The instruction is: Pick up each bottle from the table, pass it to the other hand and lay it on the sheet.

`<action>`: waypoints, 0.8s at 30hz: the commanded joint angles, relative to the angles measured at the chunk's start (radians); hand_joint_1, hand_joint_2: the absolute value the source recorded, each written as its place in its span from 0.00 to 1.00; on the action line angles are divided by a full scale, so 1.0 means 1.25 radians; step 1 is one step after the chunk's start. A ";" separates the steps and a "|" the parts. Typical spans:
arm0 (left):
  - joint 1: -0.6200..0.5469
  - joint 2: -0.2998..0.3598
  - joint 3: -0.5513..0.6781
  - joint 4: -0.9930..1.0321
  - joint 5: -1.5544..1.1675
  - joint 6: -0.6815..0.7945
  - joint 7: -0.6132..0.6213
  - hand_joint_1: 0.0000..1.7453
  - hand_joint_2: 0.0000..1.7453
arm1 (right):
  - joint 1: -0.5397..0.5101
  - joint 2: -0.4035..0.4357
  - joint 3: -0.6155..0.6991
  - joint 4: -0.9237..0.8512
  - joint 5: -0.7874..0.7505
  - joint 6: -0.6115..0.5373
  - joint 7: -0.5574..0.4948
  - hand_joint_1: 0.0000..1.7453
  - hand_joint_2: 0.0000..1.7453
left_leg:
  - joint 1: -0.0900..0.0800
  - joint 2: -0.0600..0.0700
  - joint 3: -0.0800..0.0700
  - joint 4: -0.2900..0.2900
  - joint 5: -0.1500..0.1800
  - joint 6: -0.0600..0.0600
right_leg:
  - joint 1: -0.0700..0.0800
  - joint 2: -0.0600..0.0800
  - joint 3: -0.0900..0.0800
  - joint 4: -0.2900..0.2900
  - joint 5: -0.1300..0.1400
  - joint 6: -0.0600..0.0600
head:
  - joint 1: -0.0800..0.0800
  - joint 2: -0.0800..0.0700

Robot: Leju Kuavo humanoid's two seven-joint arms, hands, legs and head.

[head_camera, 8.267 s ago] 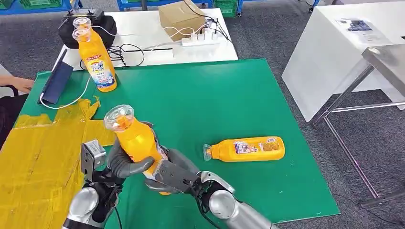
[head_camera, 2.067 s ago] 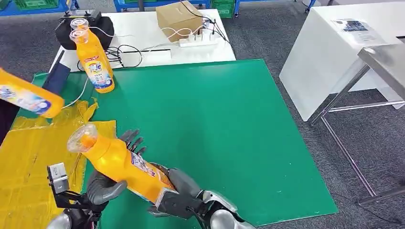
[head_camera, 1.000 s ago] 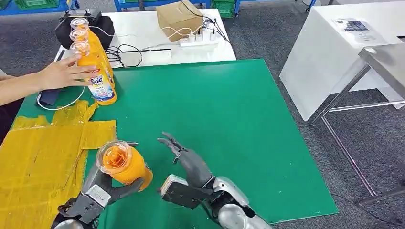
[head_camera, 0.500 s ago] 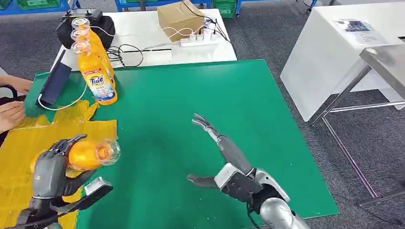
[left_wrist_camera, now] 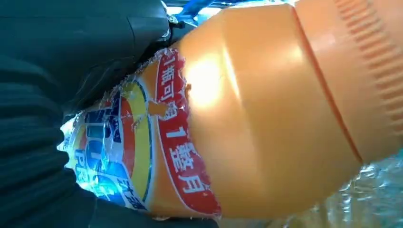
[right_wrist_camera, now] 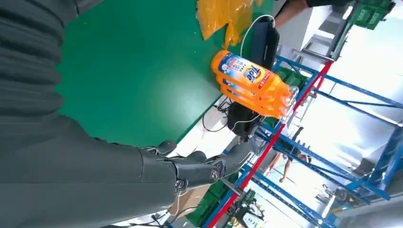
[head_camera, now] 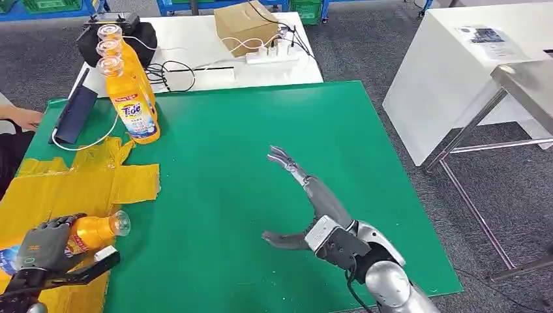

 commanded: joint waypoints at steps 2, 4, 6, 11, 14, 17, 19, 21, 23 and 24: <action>-0.004 0.017 -0.051 0.085 0.103 -0.015 -0.070 0.00 1.00 | -0.032 -0.009 0.009 0.057 -0.007 0.012 -0.004 0.00 1.00 | -0.002 0.000 0.004 -0.002 0.000 0.002 | -0.002 0.002 0.002 0.000 0.000 -0.001 | 0.000 0.000; -0.001 0.019 -0.050 0.081 0.105 -0.016 -0.071 0.00 1.00 | -0.031 -0.009 0.008 0.058 -0.007 0.011 -0.005 0.00 1.00 | -0.002 0.000 0.003 -0.002 0.000 0.001 | -0.002 0.002 0.002 0.001 0.000 -0.001 | 0.000 0.000; 0.018 0.017 -0.040 0.041 0.147 -0.012 -0.098 0.00 1.00 | -0.030 -0.010 0.006 0.061 -0.008 0.013 -0.006 0.00 1.00 | -0.002 0.000 0.004 -0.002 0.000 0.002 | -0.002 0.001 0.002 0.001 0.000 -0.001 | 0.000 0.000; 0.089 -0.025 0.031 -0.103 0.302 -0.003 -0.196 0.00 1.00 | -0.020 -0.020 0.000 0.058 -0.004 0.006 -0.016 0.00 1.00 | -0.003 0.000 0.005 -0.002 0.000 0.002 | -0.003 0.002 0.002 0.002 0.000 -0.001 | 0.000 0.000; 0.098 -0.029 0.036 -0.122 0.303 -0.008 -0.197 0.00 1.00 | -0.017 -0.020 0.000 0.057 -0.003 0.005 -0.018 0.00 1.00 | -0.002 -0.001 0.003 -0.001 0.000 0.001 | -0.001 0.001 0.001 0.002 0.000 -0.001 | 0.000 0.000; 0.098 -0.029 0.036 -0.122 0.303 -0.008 -0.197 0.00 1.00 | -0.017 -0.020 0.000 0.057 -0.003 0.005 -0.018 0.00 1.00 | -0.002 -0.001 0.003 -0.001 0.000 0.001 | -0.002 0.001 0.001 0.002 0.000 -0.001 | 0.000 0.000; 0.098 -0.029 0.036 -0.122 0.303 -0.008 -0.197 0.00 1.00 | -0.017 -0.020 0.000 0.057 -0.003 0.005 -0.018 0.00 1.00 | -0.002 -0.001 0.003 -0.002 0.001 0.002 | -0.002 0.000 0.001 0.002 -0.001 -0.001 | 0.000 0.000; 0.098 -0.029 0.036 -0.122 0.303 -0.008 -0.197 0.00 1.00 | -0.017 -0.020 0.000 0.057 -0.003 0.005 -0.018 0.00 1.00 | -0.002 -0.002 0.003 -0.002 0.001 0.002 | -0.002 0.000 0.001 0.002 -0.001 -0.001 | 0.000 0.000; 0.098 -0.029 0.036 -0.122 0.303 -0.008 -0.197 0.00 1.00 | -0.017 -0.020 0.000 0.057 -0.003 0.005 -0.018 0.00 1.00 | -0.002 -0.002 0.003 -0.002 0.001 0.002 | -0.002 0.000 0.000 0.002 -0.001 -0.001 | 0.000 0.000; 0.098 -0.029 0.036 -0.122 0.303 -0.008 -0.197 0.00 1.00 | -0.017 -0.020 0.000 0.057 -0.003 0.005 -0.018 0.00 1.00 | -0.002 -0.001 0.002 -0.001 0.000 0.001 | -0.002 0.000 0.000 0.002 -0.001 -0.001 | 0.000 0.000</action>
